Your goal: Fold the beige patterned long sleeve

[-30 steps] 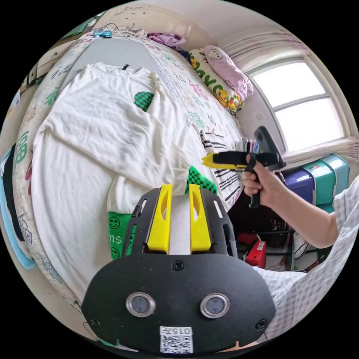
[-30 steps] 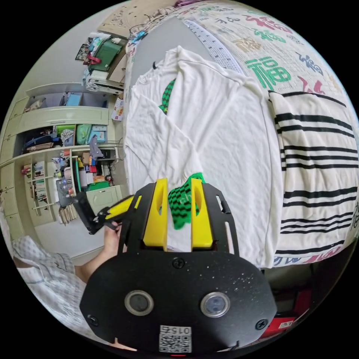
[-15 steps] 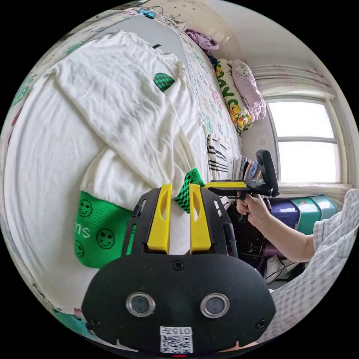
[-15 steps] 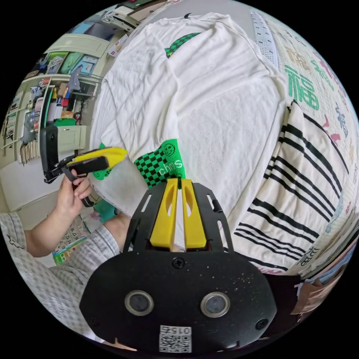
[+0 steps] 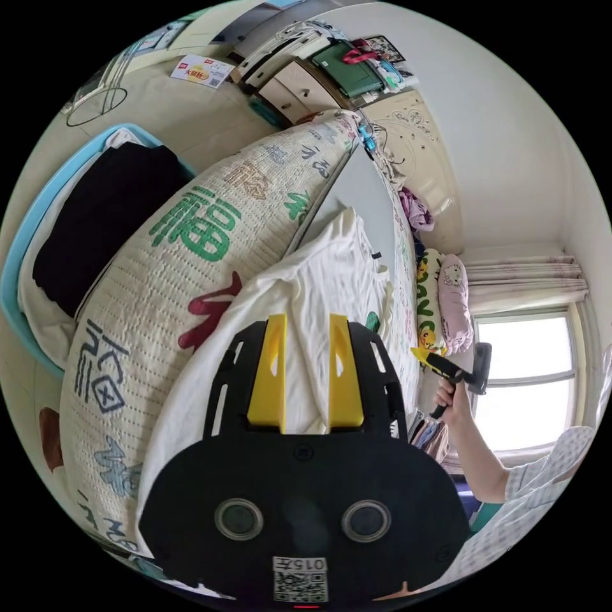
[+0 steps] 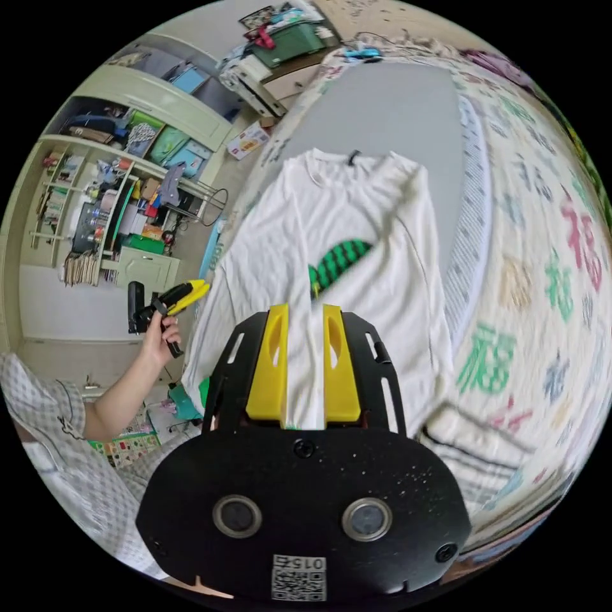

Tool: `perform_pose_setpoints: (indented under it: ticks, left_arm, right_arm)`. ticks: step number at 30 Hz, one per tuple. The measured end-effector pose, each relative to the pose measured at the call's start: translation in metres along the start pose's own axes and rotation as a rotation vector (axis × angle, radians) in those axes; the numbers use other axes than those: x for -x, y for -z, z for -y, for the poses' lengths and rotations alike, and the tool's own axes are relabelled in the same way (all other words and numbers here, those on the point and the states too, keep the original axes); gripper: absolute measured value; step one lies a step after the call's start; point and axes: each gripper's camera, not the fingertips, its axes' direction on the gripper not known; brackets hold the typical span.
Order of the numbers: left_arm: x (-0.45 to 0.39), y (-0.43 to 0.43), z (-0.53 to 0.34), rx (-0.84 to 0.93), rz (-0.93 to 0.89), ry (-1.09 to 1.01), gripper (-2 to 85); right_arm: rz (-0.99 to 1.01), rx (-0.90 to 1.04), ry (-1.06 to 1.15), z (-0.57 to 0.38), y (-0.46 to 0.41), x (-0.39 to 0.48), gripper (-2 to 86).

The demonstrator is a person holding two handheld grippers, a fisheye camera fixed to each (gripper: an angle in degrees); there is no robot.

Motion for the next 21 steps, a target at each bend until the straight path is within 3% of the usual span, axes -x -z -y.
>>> perform_pose_setpoints:
  ticks: [9, 15, 21]
  left_arm:
    - [0.04, -0.031, 0.044, -0.015, -0.098, 0.106, 10.3]
    - [0.062, -0.033, 0.055, -0.006, -0.171, 0.132, 3.9]
    - [0.076, -0.021, 0.068, -0.068, -0.188, 0.137, 0.8]
  right_arm:
    - [-0.034, 0.142, 0.098, 0.195, -0.112, 0.023, 9.8]
    - [-0.251, 0.276, 0.27, 0.225, -0.153, 0.049, 2.0]
    - [-0.298, 0.312, 0.367, 0.26, -0.16, 0.077, -0.7]
